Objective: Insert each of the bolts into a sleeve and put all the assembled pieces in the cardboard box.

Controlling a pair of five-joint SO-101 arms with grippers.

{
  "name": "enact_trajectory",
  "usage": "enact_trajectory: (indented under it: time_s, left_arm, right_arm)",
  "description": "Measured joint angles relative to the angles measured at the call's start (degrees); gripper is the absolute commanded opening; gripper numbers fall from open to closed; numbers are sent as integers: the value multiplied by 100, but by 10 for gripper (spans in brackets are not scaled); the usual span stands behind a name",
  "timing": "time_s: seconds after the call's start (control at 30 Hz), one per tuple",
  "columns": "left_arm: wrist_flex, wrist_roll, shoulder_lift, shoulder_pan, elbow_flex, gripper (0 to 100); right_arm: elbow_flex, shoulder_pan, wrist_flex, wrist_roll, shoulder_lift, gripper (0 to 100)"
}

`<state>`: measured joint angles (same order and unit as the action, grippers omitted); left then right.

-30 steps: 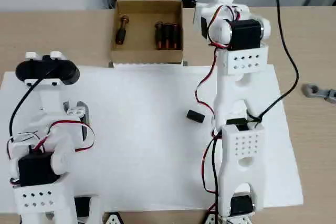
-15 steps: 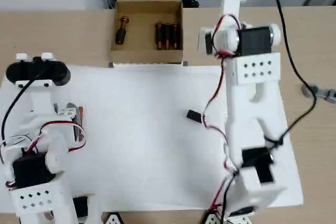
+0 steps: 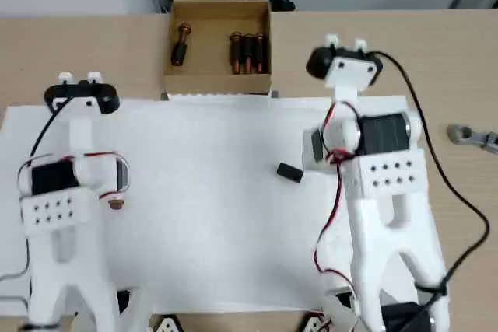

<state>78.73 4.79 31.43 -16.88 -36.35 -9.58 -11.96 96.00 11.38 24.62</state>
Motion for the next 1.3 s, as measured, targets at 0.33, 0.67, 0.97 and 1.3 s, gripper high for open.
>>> enact_trajectory:
  time_s: [0.33,0.67,0.97,1.3]
  left_arm:
    - [0,-440,-1987,0,756,99]
    - [202,-712,-3358,0,1371,100]
    - [141,-686,-3798,-316,1468,100]
    - [-9,-123,-4176,-501,1547,77]
  right_arm:
    - [-1160,0,-97,0,835,4]
    - [-1609,-9,-97,0,1398,4]
    - [-1714,-9,-97,0,1644,4]
    - [-1899,-9,-97,0,1644,4]
